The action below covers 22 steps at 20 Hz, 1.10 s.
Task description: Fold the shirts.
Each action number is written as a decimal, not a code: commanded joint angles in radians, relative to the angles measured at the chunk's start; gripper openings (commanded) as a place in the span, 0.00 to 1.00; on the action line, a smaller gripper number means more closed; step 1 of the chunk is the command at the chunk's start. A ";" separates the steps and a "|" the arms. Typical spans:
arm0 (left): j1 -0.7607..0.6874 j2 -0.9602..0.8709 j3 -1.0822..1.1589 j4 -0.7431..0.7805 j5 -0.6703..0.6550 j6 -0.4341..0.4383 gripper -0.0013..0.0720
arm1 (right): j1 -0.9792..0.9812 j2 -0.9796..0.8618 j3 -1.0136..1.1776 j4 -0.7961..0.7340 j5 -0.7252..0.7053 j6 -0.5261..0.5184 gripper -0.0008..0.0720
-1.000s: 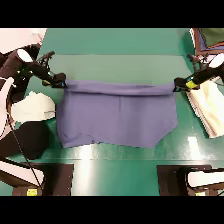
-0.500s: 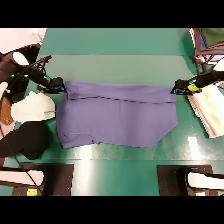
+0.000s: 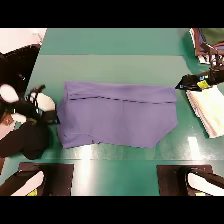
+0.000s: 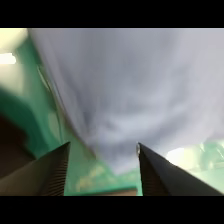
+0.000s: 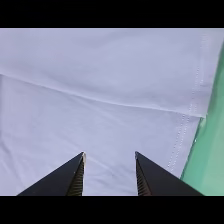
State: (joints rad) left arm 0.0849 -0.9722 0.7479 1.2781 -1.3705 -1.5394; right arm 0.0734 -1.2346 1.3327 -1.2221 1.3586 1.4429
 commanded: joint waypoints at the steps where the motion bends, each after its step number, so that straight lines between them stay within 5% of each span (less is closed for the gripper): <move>1: 0.001 0.139 -0.206 -0.067 -0.011 -0.041 0.70 | 0.006 0.014 0.000 0.000 0.002 0.000 0.52; 12: 0.001 0.144 -0.354 -0.206 0.123 -0.024 0.70 | 0.006 0.014 0.000 0.000 0.011 0.000 0.52; 13: 0.001 0.144 -0.354 -0.209 0.132 -0.024 0.66 | 0.006 0.014 0.000 0.000 0.024 0.000 0.52; 14: 0.001 0.144 -0.354 -0.211 0.133 -0.022 0.25 | 0.006 0.014 -0.001 -0.001 0.055 0.000 0.52; 15: 0.001 0.144 -0.354 -0.220 0.133 0.003 0.05 | 0.004 0.014 -0.001 -0.013 0.088 0.000 0.52; 22: 0.001 0.155 -0.253 -0.253 0.130 0.048 0.05 | -0.115 0.217 -0.465 -0.002 0.115 0.017 0.56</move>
State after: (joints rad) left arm 0.0849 -0.8204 0.4549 1.0355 -1.2522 -1.5116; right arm 0.0013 -1.1019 1.0679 -1.2304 1.4685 1.4521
